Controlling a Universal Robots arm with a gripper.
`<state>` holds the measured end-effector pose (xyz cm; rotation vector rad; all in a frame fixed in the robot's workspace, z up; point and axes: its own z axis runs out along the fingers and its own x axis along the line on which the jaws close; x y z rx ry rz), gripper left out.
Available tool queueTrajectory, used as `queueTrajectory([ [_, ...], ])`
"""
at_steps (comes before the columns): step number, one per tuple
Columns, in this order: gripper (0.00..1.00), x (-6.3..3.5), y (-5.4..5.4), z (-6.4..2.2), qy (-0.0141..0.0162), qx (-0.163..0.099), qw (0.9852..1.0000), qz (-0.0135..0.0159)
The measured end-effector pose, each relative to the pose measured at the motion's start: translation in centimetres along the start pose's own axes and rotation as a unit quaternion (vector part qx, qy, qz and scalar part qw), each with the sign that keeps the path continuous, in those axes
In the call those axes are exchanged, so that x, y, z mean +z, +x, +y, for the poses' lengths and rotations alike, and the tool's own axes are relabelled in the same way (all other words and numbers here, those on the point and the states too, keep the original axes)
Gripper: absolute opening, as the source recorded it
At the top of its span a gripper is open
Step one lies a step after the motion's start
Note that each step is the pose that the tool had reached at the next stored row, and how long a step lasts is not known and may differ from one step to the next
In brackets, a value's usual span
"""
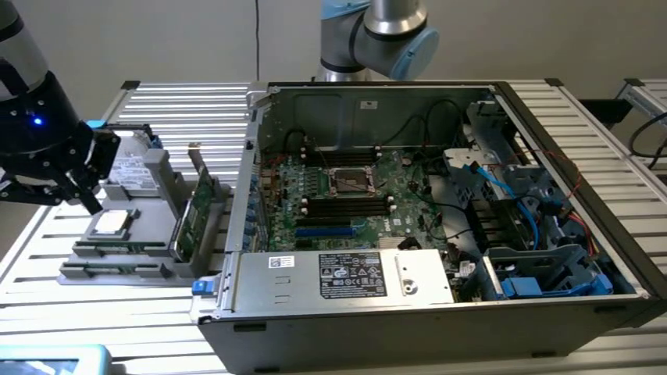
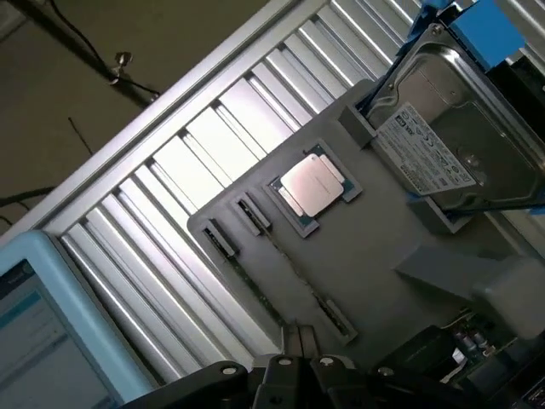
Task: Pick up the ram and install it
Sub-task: 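Pick up the ram and move it above insertion slot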
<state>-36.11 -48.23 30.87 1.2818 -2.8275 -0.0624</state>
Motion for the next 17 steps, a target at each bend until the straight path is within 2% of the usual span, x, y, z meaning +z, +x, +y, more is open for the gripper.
queueTrajectory([
  [5, 0.11, 0.00, 0.00, 0.00, 0.0008, -0.045, 0.9990, 0.0023],
  [9, 0.11, 0.00, 0.00, 0.00, 0.0014, -0.082, 0.9967, 0.0042],
  [14, 0.11, 0.00, 0.00, 0.01, 0.0021, -0.126, 0.9919, 0.0066],
  [17, 0.11, 0.00, 0.00, 0.01, 0.0026, -0.154, 0.9881, 0.0080],
])
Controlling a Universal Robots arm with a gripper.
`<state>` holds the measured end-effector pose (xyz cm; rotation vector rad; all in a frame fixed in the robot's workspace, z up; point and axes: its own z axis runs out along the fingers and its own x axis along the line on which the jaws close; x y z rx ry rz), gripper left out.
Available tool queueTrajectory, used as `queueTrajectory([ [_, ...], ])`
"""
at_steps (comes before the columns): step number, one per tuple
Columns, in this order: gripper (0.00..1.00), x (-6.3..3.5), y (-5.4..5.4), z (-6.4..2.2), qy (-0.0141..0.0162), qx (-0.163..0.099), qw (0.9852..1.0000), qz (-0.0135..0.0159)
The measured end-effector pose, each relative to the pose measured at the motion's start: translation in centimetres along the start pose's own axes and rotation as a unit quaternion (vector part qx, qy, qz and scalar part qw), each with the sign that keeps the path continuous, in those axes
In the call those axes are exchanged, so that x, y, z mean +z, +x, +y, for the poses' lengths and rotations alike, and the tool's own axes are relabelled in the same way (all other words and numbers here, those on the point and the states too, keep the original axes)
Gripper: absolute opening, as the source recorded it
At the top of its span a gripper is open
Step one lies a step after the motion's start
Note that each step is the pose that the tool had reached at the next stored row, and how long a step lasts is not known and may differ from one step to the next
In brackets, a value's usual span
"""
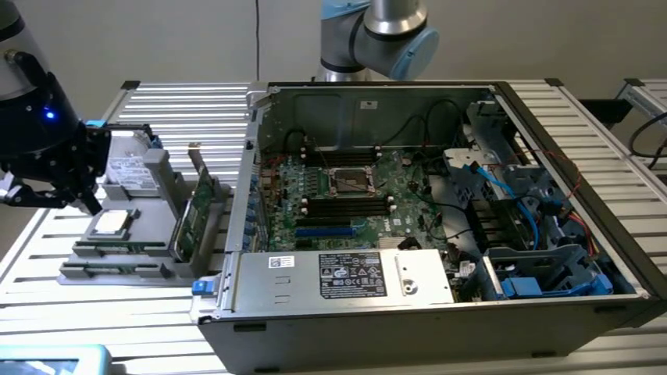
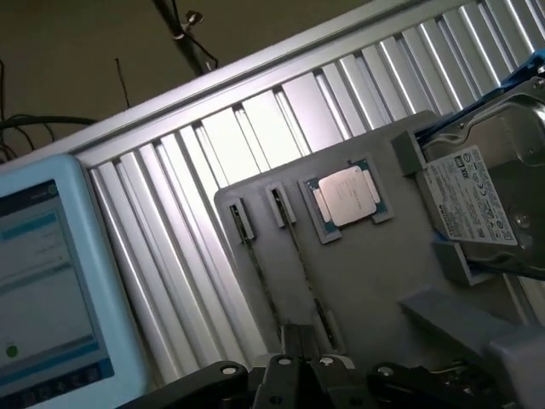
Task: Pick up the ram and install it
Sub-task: 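Pick up the ram and move it above insertion slot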
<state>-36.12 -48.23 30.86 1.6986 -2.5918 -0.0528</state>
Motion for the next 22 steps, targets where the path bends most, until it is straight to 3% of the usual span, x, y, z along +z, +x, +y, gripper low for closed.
queueTrajectory([
  [5, 0.11, 0.00, 0.00, 0.00, 0.0011, -0.045, 0.9990, 0.0022],
  [9, 0.11, 0.00, 0.00, 0.00, 0.0020, -0.082, 0.9966, 0.0040],
  [15, 0.11, 0.01, 0.00, 0.01, 0.0047, -0.136, 0.9907, 0.0061],
  [19, 0.11, -0.01, -0.01, 0.01, 0.0109, -0.171, 0.9851, 0.0063],
  [20, 0.11, -0.01, -0.01, 0.00, 0.0119, -0.176, 0.9843, 0.0062],
  [22, 0.11, 0.00, 0.00, 0.00, 0.0120, -0.176, 0.9842, 0.0061],
])
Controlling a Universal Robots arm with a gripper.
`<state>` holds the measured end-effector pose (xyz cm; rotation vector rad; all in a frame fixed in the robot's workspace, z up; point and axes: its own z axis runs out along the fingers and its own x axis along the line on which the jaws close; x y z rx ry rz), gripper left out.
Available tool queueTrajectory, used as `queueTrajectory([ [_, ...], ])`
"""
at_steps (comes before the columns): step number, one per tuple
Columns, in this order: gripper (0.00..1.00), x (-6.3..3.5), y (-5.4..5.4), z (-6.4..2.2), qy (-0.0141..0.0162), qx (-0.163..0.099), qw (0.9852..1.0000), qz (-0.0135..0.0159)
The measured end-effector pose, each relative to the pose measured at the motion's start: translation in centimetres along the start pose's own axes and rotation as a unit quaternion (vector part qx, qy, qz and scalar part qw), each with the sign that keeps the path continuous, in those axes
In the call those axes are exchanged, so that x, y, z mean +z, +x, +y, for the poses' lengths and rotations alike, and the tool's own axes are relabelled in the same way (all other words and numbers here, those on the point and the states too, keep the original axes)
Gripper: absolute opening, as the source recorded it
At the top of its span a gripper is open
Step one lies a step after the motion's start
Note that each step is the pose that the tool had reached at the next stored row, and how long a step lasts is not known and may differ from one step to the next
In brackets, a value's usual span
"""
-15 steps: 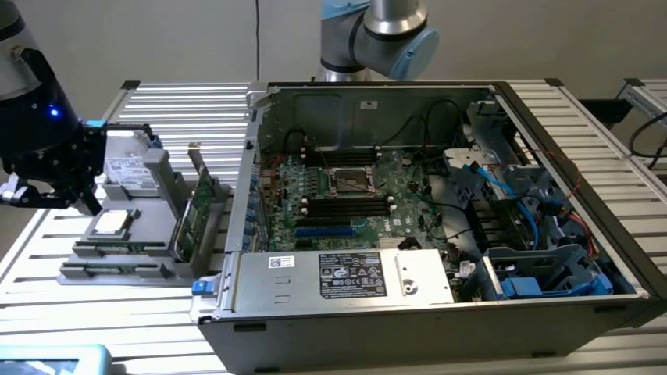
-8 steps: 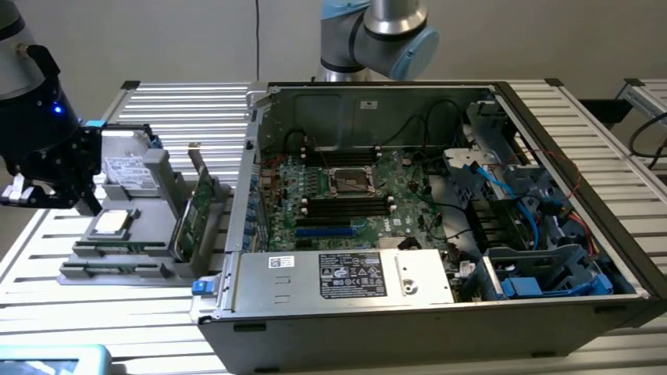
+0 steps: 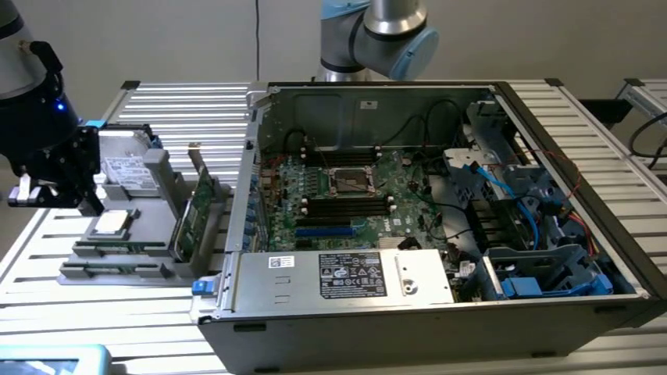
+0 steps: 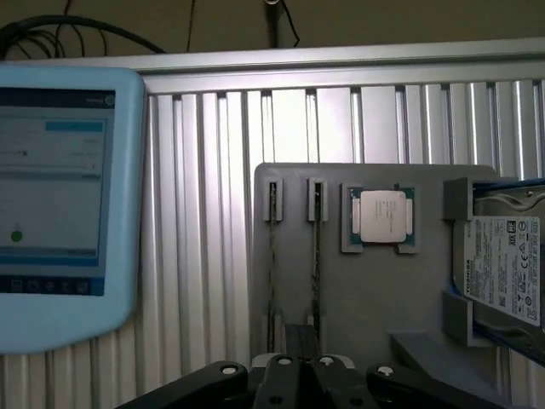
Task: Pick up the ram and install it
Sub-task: 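Pick up the ram and move it above insertion slot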
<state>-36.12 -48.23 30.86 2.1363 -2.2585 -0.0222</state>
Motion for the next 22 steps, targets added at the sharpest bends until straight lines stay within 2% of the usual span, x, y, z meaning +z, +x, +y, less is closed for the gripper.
queueTrajectory([
  [6, 0.11, 0.00, 0.0, 0.01, 0.0002, 0.000, 1.0000, -0.0001],
  [10, 0.12, 0.05, 0.0, 0.07, 0.0007, 0.001, 1.0000, -0.0036],
  [12, 0.24, 0.11, 0.0, 0.07, 0.0008, 0.001, 1.0000, -0.0042],
  [13, 0.24, 0.16, 0.1, 0.08, 0.0008, 0.001, 1.0000, -0.0042],
  [14, 0.30, 0.25, 0.1, 0.08, 0.0008, 0.001, 1.0000, -0.0042],
  [15, 0.30, 0.35, 0.1, 0.09, 0.0009, 0.001, 1.0000, -0.0042],
  [16, 0.36, 0.51, 0.1, 0.15, 0.0015, 0.001, 1.0000, -0.0042],
  [22, 0.36, 1.61, 0.1, 0.46, 0.0018, 0.002, 1.0000, -0.0043],
])
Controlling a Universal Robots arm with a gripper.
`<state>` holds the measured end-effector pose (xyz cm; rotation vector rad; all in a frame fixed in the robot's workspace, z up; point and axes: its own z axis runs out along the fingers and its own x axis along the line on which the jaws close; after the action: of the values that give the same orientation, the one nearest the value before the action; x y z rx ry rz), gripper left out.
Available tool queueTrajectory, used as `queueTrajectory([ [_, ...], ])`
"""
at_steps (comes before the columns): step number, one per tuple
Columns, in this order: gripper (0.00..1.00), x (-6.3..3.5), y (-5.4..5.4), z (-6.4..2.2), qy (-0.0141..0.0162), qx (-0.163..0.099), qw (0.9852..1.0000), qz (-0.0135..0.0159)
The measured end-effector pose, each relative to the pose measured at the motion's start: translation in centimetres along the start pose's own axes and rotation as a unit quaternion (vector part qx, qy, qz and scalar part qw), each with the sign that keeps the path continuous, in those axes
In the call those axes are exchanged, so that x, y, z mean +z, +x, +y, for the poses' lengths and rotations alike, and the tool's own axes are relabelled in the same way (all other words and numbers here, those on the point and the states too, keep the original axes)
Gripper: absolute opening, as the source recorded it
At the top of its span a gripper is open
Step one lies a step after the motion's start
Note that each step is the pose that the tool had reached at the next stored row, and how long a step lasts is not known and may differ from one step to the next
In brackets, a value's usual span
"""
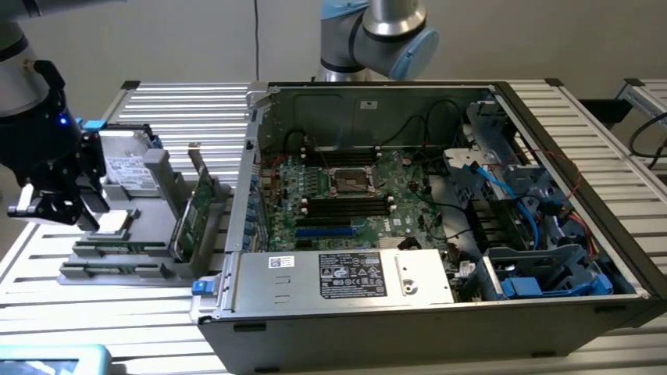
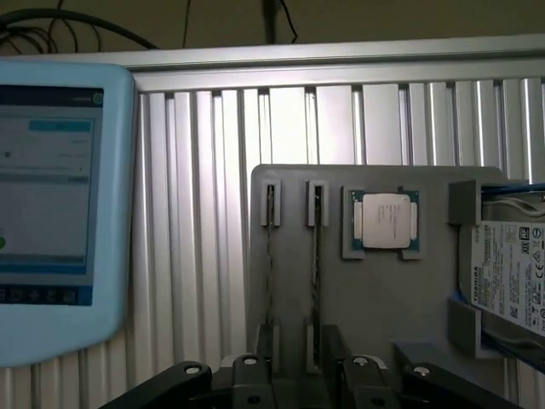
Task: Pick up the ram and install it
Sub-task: 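Pick up the ram and move it above insertion slot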
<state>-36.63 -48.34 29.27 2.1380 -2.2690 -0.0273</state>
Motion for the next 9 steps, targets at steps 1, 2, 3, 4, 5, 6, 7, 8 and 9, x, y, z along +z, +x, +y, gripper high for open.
queueTrajectory([
  [1, 0.36, 0.19, 0.0, -0.01, 0.0000, 0.002, 1.0000, 0.0000],
  [2, 0.36, 0.38, 0.1, -0.01, 0.0000, 0.004, 1.0000, -0.0002],
  [3, 0.36, 0.55, 0.2, -0.02, -0.0001, 0.005, 1.0000, -0.0003],
  [4, 0.36, 0.74, 0.2, -0.02, -0.0001, 0.006, 1.0000, -0.0003],
  [5, 0.36, 0.92, 0.3, -0.03, -0.0001, 0.006, 1.0000, -0.0004],
  [6, 0.36, 1.09, 0.4, -0.04, -0.0002, 0.006, 1.0000, -0.0004],
  [7, 0.36, 1.28, 0.5, -0.05, -0.0002, 0.006, 1.0000, -0.0004],
  [8, 0.36, 1.46, 0.6, -0.07, -0.0001, 0.006, 1.0000, -0.0006],
  [9, 0.36, 1.66, 0.8, -0.09, -0.0001, 0.006, 1.0000, -0.0007],
])
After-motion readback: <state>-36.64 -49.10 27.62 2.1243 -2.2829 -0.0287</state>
